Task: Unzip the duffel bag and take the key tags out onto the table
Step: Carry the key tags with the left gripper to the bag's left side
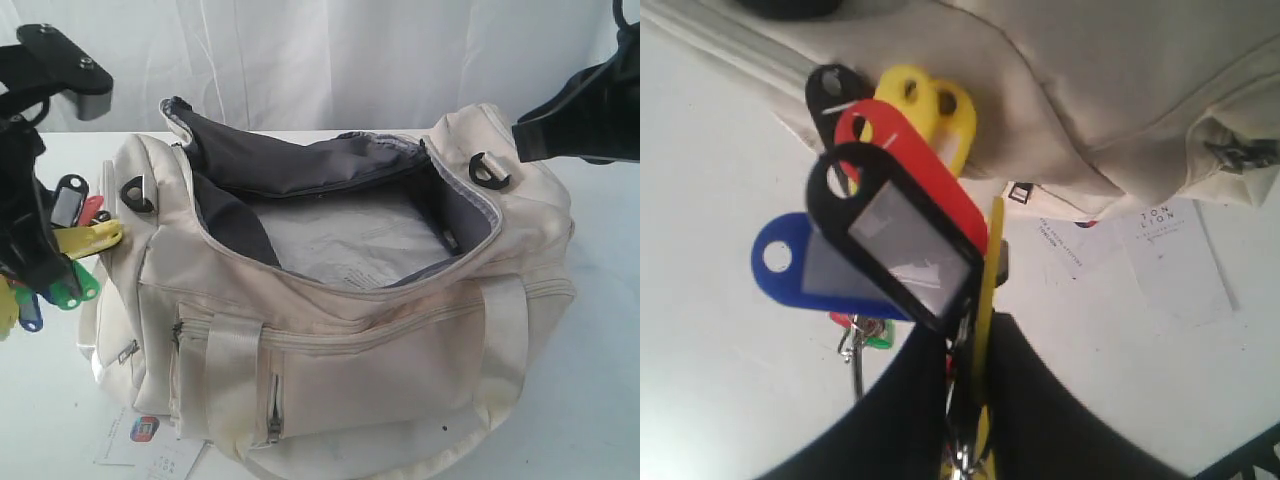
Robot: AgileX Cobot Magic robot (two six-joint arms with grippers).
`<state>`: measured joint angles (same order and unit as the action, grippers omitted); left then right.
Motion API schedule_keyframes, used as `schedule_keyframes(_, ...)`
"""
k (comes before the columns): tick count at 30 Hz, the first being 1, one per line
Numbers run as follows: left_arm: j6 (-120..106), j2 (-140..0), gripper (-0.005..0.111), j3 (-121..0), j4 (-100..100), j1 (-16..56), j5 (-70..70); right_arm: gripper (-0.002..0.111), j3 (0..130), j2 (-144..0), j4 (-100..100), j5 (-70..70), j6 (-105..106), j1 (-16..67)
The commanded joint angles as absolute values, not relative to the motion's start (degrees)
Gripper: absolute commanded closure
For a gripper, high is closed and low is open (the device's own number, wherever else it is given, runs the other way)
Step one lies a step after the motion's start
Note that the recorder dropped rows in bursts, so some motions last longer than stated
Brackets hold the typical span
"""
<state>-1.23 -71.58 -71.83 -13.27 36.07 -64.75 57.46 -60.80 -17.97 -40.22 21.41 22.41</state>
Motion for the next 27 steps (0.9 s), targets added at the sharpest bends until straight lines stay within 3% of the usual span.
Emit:
schedule_keyframes(1,1.28,-66.10,0.107,-71.18,-12.18,35.99,-69.96,0.108,57.16,-60.43,-18.39,-39.36,21.93,22.22)
schedule_keyframes(11,1.81,-62.64,0.107,-62.46,-8.99,35.99,-68.76,0.108,57.16,-60.43,-18.51,-39.36,21.93,22.22)
schedule_keyframes(18,5.21,-62.75,0.107,-50.30,-7.95,35.99,-51.08,0.108,57.16,-60.43,-19.56,-39.36,21.93,22.22)
schedule_keyframes(27,7.53,-72.00,0.107,-46.49,-6.78,35.99,-27.16,0.108,57.16,-60.43,-19.69,-39.36,21.93,22.22)
